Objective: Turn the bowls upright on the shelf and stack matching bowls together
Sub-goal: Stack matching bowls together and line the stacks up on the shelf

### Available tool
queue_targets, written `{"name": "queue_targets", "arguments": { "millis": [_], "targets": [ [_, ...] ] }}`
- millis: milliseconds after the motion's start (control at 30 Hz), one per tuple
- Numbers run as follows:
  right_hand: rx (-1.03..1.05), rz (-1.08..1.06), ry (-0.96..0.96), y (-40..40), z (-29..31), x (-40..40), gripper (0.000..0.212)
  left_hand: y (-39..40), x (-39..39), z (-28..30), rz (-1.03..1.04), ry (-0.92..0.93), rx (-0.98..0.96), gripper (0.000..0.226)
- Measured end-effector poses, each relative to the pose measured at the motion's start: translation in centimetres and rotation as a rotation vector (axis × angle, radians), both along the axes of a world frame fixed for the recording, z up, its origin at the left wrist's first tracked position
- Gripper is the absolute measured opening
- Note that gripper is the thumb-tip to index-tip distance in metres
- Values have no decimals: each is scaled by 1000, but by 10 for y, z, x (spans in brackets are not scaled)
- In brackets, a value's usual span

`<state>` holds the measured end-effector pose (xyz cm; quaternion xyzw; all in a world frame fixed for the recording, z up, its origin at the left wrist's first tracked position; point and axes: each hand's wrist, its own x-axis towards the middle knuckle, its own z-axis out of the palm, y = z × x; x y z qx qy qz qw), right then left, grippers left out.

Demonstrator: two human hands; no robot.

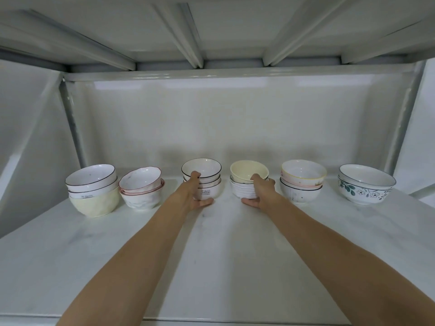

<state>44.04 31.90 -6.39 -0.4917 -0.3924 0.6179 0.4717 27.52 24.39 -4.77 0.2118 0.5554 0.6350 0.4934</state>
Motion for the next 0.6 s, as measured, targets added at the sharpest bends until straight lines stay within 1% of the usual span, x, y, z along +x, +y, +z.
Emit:
{"name": "queue_targets", "arguments": {
  "millis": [133,367,500,600],
  "targets": [
    [8,18,19,-1,-7,-7,55,-6,-4,-4,19,-6,5,30],
    [22,28,32,-15,-13,-23,59,-23,-22,-10,33,1,20,32],
    [10,20,22,-21,-15,-29,62,-32,-34,-10,43,-1,8,25],
    [4,24,35,-25,-15,-33,63,-36,-39,-9,50,5,13,29]
  ]
}}
